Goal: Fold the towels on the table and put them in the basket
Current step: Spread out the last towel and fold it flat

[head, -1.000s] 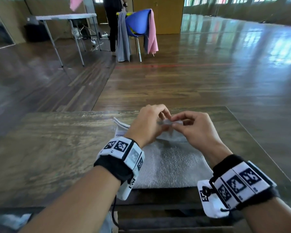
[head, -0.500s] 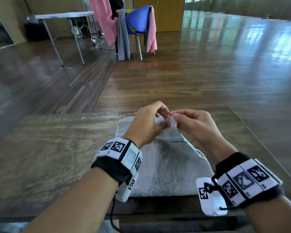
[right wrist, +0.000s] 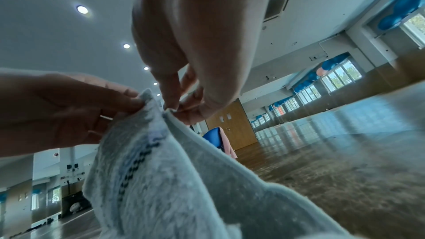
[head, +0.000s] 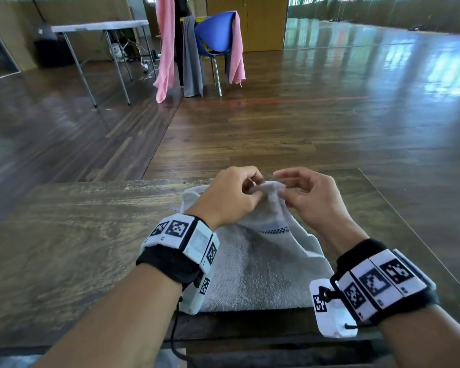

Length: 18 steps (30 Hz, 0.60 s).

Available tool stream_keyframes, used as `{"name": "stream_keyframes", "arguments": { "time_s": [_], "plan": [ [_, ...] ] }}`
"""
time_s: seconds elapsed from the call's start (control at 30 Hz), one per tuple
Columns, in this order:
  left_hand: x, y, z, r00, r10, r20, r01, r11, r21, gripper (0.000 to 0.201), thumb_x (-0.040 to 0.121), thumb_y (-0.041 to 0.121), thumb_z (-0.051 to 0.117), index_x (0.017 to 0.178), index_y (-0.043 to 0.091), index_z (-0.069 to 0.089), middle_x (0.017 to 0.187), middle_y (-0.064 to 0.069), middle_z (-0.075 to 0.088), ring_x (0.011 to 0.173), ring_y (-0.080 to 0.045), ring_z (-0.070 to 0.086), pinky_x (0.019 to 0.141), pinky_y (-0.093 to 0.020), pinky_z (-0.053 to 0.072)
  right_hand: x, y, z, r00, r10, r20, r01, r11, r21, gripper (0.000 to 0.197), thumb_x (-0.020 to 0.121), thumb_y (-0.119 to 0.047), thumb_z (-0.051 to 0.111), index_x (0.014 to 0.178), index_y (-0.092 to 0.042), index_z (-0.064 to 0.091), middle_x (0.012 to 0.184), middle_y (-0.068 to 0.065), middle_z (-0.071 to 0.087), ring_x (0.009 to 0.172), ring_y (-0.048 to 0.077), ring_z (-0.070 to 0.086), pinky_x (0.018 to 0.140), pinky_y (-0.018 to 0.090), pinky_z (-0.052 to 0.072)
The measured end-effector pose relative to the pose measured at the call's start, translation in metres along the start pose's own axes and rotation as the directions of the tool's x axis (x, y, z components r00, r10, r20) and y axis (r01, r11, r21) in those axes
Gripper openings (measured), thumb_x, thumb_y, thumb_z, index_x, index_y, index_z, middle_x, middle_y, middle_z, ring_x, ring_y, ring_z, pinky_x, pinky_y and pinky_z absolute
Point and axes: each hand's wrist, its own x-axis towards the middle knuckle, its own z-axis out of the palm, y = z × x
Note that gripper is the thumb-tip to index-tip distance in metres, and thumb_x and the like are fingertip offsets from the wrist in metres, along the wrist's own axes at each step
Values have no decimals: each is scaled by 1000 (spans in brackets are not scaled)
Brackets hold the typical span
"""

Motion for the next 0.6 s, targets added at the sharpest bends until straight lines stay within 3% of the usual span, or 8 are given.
{"name": "stream_keyframes", "arguments": {
  "time_s": [0.1, 0.2, 0.3, 0.4, 0.6],
  "plan": [
    [1, -1, 3, 999, 17, -41, -16, 999, 33, 8, 92, 33, 68, 91, 26, 67, 62, 10, 62, 51, 3, 54, 48, -7, 36, -1, 0, 0, 999, -34, -5, 34, 999, 30, 35, 81, -3, 81, 99, -30, 70, 80, -5, 78, 72, 9, 73, 71, 26, 61],
    [4, -3, 4, 995, 25, -95, -21, 999, 42, 10, 91, 38, 69, 90, 28, 70, 72, 9, 69, 63, -2, 62, 56, -12, 43, 0, 1, 2, 997, -54, -56, 57, 997, 47, 25, 78, -4, 84, 88, -24, 72, 77, -4, 77, 72, 7, 74, 66, 19, 57],
    [7, -5, 4, 988, 42, -150, -38, 999, 34, 11, 88, 36, 73, 89, 26, 77, 81, 11, 71, 70, -1, 64, 62, -13, 49, 0, 1, 2, 997, -65, -46, 67, 997, 38, 22, 79, -4, 84, 76, -23, 76, 76, -2, 77, 71, 8, 73, 68, 21, 59],
    [9, -6, 4, 983, 51, -175, -41, 997, 58, 9, 88, 25, 74, 94, 21, 79, 86, 8, 70, 73, -5, 64, 66, -13, 47, 1, 0, 2, 998, -63, -30, 64, 998, 28, 23, 82, 1, 79, 78, -22, 77, 79, -1, 78, 76, 12, 74, 76, 28, 62],
    [8, -4, 5, 977, 83, -196, -73, 996, 55, 3, 83, 21, 78, 84, 19, 75, 75, 9, 71, 69, -3, 64, 59, -9, 46, 0, -4, 3, 998, -66, -15, 67, 997, 25, 19, 83, 0, 79, 80, -19, 77, 78, 0, 78, 72, 10, 73, 74, 26, 62]
  ]
}}
